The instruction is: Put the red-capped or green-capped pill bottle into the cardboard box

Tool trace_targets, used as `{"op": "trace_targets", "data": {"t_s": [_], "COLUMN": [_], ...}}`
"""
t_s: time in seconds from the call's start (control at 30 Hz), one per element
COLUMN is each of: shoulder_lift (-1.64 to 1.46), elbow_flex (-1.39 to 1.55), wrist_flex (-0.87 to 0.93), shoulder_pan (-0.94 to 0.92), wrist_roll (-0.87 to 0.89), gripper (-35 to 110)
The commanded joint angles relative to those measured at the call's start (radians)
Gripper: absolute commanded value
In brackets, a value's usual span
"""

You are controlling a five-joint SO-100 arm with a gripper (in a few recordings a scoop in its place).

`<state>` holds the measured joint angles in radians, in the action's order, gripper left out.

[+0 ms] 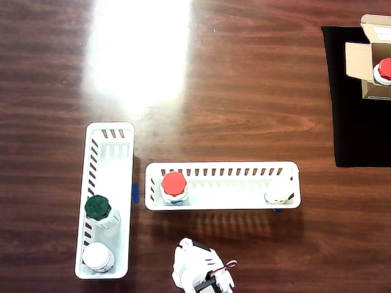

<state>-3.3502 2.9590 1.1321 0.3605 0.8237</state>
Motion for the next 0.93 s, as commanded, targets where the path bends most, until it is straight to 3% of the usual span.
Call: {"op": "trace_targets", "data": {"t_s": [0.0,0.9], "shoulder_lift": [-0.084,-0.084], "elbow_flex": [0.002,0.002], "wrist_flex": [0.011,0.011], "shoulder_pan": [0.04,0.04], "wrist_roll": [-0.017,-0.069], "gripper": [0,0]}}
